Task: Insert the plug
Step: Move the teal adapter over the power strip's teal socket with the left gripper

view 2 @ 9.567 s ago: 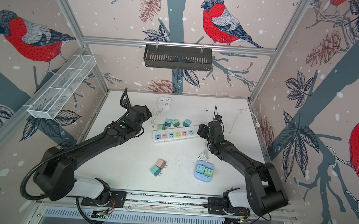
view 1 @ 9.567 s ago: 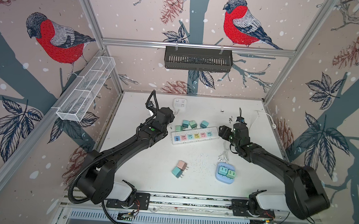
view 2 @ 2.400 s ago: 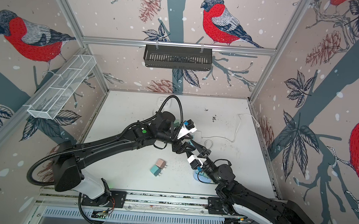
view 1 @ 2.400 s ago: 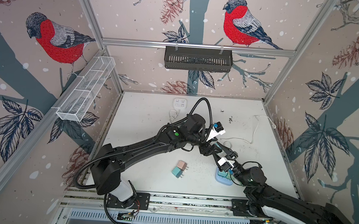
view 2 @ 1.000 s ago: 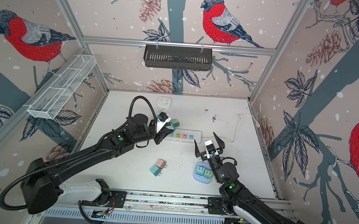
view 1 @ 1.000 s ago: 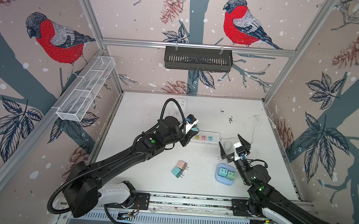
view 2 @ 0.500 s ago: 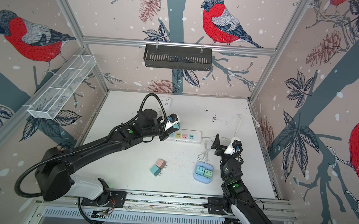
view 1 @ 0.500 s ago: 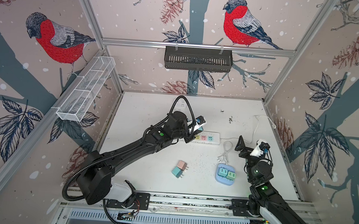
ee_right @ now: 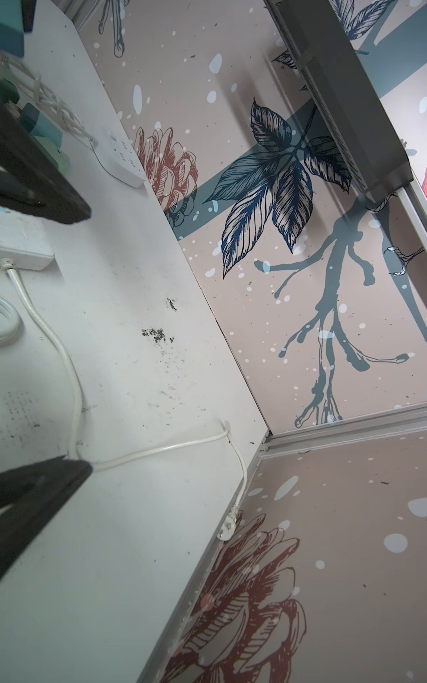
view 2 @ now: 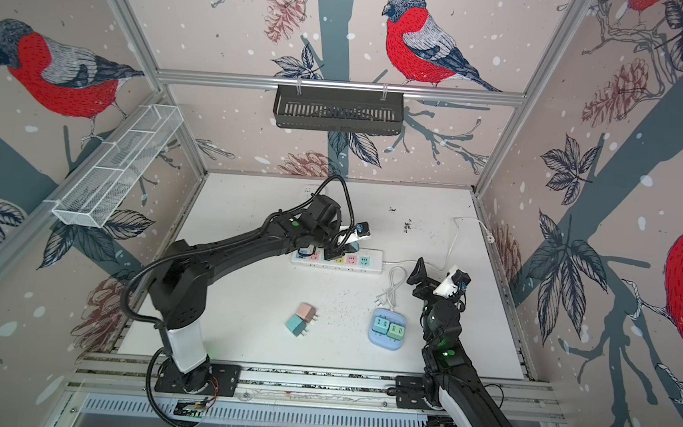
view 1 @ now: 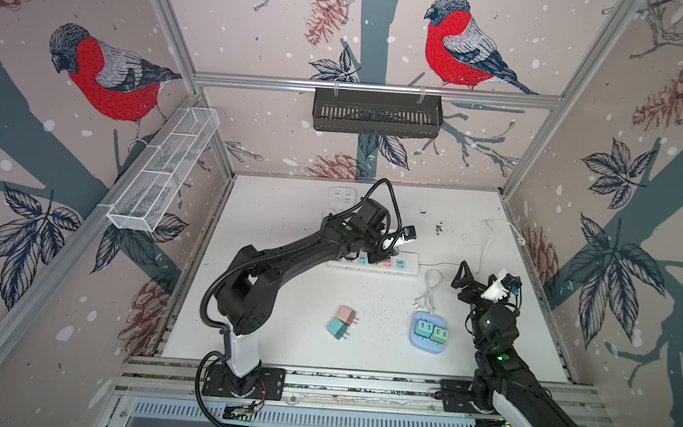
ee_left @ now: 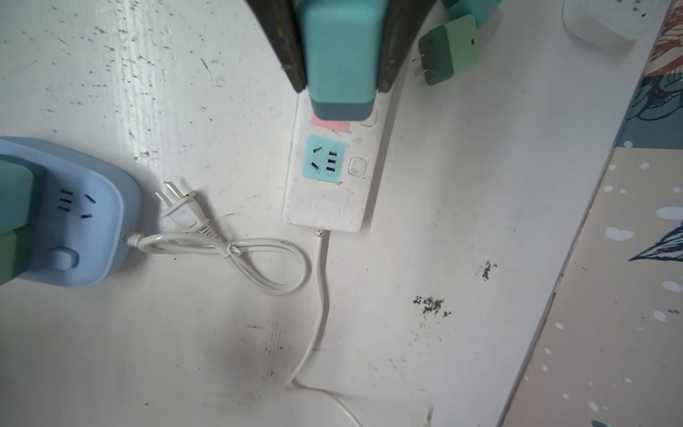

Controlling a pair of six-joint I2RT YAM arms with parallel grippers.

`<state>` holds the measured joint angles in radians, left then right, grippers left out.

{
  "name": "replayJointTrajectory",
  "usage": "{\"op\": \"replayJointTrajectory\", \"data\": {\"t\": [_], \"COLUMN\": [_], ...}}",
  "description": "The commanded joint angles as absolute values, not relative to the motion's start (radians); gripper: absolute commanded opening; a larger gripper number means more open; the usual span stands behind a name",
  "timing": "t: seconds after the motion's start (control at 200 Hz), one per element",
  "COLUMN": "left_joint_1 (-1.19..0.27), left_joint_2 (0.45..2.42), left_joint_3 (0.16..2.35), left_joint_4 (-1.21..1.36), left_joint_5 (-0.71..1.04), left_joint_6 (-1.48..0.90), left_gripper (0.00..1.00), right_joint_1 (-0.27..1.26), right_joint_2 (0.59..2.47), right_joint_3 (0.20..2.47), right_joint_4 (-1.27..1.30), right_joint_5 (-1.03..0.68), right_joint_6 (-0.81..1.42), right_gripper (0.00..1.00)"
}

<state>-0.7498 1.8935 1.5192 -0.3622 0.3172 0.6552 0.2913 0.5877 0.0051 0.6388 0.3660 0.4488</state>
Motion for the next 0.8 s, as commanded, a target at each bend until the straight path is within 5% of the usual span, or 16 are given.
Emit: {"op": "replayJointTrajectory", "data": {"t": [0.0, 0.796], "left_joint_1": [-0.753, -0.823], "left_joint_2": [1.984, 2.218], "left_joint_3": [1.625, 1.917], "left_joint_4": [-0.483, -0.675], "left_joint_5": [0.315, 0.131], "left_joint_6": [0.689, 0.817], "left_gripper": [0.00, 0.00], "right_joint_1": [0.288, 0.277], "right_joint_2": [0.605, 0.955], "right_joint_3": [-0.018, 0.152], "right_joint_4": [0.700, 0.713], "right_joint_5": [0.339, 0.290], "right_joint_6": [0.469, 0.457], "right_gripper": [1.00, 1.00]}}
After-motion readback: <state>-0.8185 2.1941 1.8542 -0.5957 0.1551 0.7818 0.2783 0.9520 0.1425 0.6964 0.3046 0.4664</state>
